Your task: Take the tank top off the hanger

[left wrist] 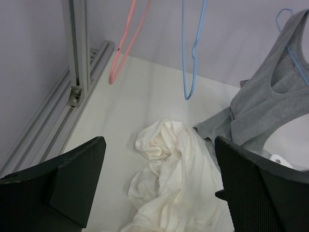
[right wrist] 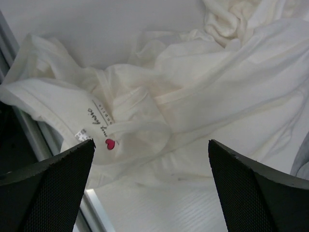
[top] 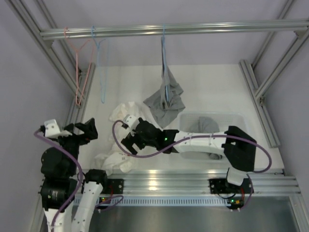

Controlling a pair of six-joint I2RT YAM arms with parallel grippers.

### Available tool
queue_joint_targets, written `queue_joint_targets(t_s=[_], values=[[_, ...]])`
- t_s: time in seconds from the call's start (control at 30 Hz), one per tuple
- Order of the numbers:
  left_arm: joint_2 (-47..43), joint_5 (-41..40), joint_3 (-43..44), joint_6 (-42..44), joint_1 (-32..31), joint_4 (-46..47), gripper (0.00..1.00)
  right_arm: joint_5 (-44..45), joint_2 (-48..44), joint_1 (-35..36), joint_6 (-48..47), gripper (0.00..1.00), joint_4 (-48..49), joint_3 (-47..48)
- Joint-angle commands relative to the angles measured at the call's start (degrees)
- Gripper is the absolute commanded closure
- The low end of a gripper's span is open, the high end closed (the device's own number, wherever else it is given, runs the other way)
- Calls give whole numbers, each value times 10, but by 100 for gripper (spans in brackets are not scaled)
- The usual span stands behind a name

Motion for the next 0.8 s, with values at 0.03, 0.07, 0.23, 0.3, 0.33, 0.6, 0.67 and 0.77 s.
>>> queue_joint_targets(t_s=[0.03, 0.07, 0.23, 0.3, 0.33, 0.6, 0.67, 0.77], values=[[-108, -50, -95, -15, 3, 64, 1, 39, 96, -24, 10, 1, -73, 108], [-121, -59, -124, -11, 3, 65, 1, 48, 108, -37, 32, 1, -81, 128], [-139, -91, -126, -2, -5, 67, 1, 100, 191, -48, 89, 1, -134, 178], [-132, -83, -125, 2, -9, 66, 1, 124, 232, -48, 74, 1, -156, 218], [-131, -71, -126, 4, -9, 66, 1, 132, 246, -48, 70, 1, -162, 226], [-129, -58, -126, 6, -11, 67, 1, 27, 357, -57, 96, 1, -230, 285], [-129, -51, -126, 7, -12, 67, 1, 11, 362, -55, 103, 3, -230, 271], [-128, -46, -126, 9, -12, 66, 1, 52, 360, -41, 106, 34, -230, 248]])
